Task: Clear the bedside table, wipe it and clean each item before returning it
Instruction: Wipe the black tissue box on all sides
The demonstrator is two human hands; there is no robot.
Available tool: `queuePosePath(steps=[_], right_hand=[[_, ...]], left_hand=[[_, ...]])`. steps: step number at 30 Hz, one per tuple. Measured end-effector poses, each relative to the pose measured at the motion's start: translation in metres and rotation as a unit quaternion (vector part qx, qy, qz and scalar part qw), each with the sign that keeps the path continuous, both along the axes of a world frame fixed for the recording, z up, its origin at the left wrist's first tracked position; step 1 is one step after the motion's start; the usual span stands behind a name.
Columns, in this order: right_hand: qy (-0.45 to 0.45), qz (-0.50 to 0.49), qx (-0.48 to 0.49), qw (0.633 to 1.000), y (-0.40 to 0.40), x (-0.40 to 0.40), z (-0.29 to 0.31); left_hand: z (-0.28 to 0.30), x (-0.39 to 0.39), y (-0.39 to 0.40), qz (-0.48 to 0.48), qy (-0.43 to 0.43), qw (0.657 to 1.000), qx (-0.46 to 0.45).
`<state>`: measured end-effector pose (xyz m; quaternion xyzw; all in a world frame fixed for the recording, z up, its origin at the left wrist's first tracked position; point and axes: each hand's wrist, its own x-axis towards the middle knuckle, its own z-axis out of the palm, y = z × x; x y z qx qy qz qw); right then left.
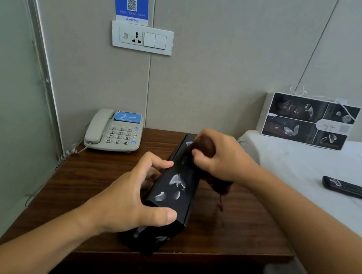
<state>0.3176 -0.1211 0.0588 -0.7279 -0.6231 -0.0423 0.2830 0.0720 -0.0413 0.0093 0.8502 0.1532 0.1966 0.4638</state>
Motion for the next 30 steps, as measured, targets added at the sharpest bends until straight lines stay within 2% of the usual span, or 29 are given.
queuePosePath(steps=[3,6,8,11,13,15,20,23,27,30], right_hand=[[0.033,-0.056,-0.011,0.998,0.031,0.027,-0.001],[0.048,-0.063,-0.015,0.997,0.037,0.025,0.001],[0.032,-0.031,-0.015,0.999,0.023,0.008,0.003],[-0.008,0.087,-0.037,0.996,-0.011,-0.030,0.009],[-0.027,0.131,-0.059,0.989,-0.023,-0.043,0.013],[-0.022,0.122,-0.049,0.991,-0.016,-0.040,0.014],[-0.023,-0.007,-0.072,0.997,0.043,0.010,0.019],[-0.008,-0.049,-0.075,0.996,0.068,0.028,0.020],[-0.013,-0.027,-0.049,0.998,0.064,0.014,0.016],[-0.044,0.044,-0.037,0.997,0.028,-0.019,0.017]], left_hand=[[0.001,-0.001,0.002,0.003,0.000,1.000,-0.002],[0.000,-0.003,0.004,0.009,-0.006,1.000,-0.015],[-0.001,-0.003,0.005,0.008,-0.007,1.000,-0.021],[-0.001,-0.004,0.008,0.007,-0.004,1.000,-0.021],[-0.002,-0.005,0.010,0.005,-0.003,1.000,-0.023],[-0.001,-0.006,0.010,0.002,0.001,1.000,-0.025],[0.001,-0.005,0.009,-0.004,0.014,1.000,-0.019],[0.002,-0.006,0.009,-0.008,0.015,1.000,-0.021],[0.003,-0.008,0.010,-0.008,0.013,0.999,-0.028],[0.002,-0.007,0.011,-0.002,0.011,1.000,-0.021]])
